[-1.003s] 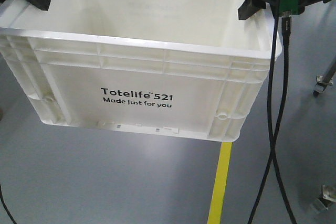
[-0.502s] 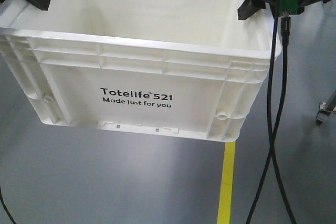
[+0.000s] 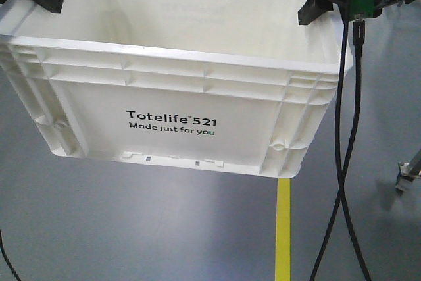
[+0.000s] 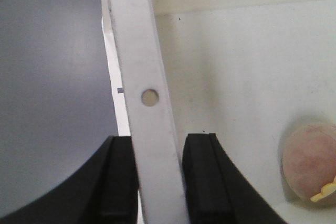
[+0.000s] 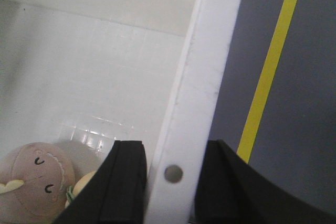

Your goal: Place moving items into box and shelve

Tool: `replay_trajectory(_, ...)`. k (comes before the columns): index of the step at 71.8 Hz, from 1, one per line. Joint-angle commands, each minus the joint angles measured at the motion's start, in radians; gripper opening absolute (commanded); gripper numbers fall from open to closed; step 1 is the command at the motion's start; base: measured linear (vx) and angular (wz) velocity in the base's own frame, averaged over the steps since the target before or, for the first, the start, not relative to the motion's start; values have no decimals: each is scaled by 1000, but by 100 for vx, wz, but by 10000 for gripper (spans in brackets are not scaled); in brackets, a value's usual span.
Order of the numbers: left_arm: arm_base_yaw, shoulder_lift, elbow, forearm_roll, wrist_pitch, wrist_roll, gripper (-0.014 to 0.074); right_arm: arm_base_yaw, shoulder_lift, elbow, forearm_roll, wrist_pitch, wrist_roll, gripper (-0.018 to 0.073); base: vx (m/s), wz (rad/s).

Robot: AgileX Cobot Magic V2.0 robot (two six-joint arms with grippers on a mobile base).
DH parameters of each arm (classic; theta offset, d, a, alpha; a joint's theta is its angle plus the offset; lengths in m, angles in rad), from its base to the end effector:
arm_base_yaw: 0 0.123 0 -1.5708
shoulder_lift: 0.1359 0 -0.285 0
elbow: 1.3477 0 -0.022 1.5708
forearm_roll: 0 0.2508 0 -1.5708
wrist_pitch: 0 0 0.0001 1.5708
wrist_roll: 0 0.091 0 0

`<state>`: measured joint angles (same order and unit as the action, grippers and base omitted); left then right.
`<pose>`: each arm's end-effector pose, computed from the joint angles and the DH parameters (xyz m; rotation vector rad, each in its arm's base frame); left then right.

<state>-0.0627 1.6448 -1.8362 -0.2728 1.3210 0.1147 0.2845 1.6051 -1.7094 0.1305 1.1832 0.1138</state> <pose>0.3372 -0.0450 0.4164 0.2345 2.5769 -0.3496 0.3231 0.1059 0.3977 -0.2029 2.5740 0.3239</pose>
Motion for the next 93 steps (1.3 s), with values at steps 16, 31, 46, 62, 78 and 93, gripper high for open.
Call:
replay_trajectory(16, -13, -59, -45, -133, -98, 13, -17, 10, -57, -38, 103, -120, -42, -12, 57, -14)
replay_trajectory(31, -13, -59, -45, -133, -98, 13, -17, 10, -57, -38, 103, -122, -42, -12, 58, -14)
replay_trajectory(46, -13, -59, -45, -133, -100, 13, -17, 10, -57, -38, 103, -121, -42, -12, 58, -18)
replay_trajectory(62, -13, -59, -45, -133, -100, 13, -17, 10, -57, -38, 103, -121, -42, -12, 58, -20)
replay_trajectory(78, -13, -59, -45, -133, -101, 13, -17, 10, -57, -38, 103, -121, -42, -12, 57, -20)
replay_trajectory(93, -13, -59, -45, -133, -100, 13, -17, 10, -57, -38, 103, -121, -42, -12, 56, -20)
